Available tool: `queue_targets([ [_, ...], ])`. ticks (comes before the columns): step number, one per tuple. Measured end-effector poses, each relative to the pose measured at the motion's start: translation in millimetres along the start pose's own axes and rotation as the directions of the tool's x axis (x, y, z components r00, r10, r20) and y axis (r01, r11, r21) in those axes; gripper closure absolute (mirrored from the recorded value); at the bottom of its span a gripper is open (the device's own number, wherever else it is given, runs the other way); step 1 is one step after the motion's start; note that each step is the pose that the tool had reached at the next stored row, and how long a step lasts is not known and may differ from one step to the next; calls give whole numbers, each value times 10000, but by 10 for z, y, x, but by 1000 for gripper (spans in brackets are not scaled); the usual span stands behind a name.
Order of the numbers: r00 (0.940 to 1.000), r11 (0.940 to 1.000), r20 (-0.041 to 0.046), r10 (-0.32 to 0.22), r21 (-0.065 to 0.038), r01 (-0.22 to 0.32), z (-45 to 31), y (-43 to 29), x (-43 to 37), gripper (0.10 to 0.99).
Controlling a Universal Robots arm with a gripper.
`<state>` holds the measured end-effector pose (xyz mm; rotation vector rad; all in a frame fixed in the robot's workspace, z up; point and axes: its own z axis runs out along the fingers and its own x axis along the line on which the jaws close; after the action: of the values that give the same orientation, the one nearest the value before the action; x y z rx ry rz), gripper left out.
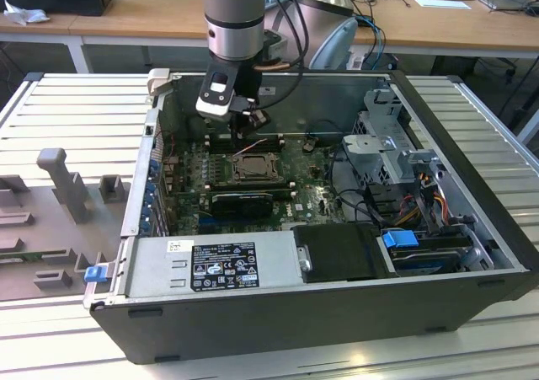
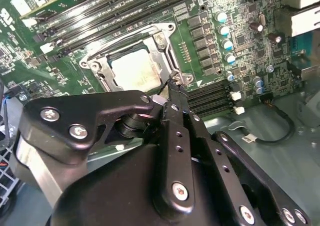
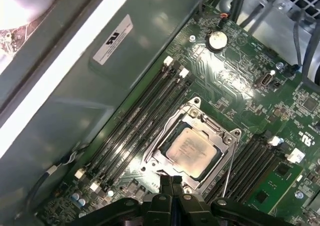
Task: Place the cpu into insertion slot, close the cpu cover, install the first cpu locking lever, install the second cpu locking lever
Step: 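Install the first cpu locking lever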
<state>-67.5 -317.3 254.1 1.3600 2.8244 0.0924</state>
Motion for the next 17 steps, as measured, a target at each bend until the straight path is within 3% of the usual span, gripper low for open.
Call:
queue_targets([
  [7, 9972, 9972, -43, -752, 15, 752, 0, 0, 0, 980],
  [17, 9874, 9874, -91, -1583, 26, 1583, 0, 0, 0, 980],
])
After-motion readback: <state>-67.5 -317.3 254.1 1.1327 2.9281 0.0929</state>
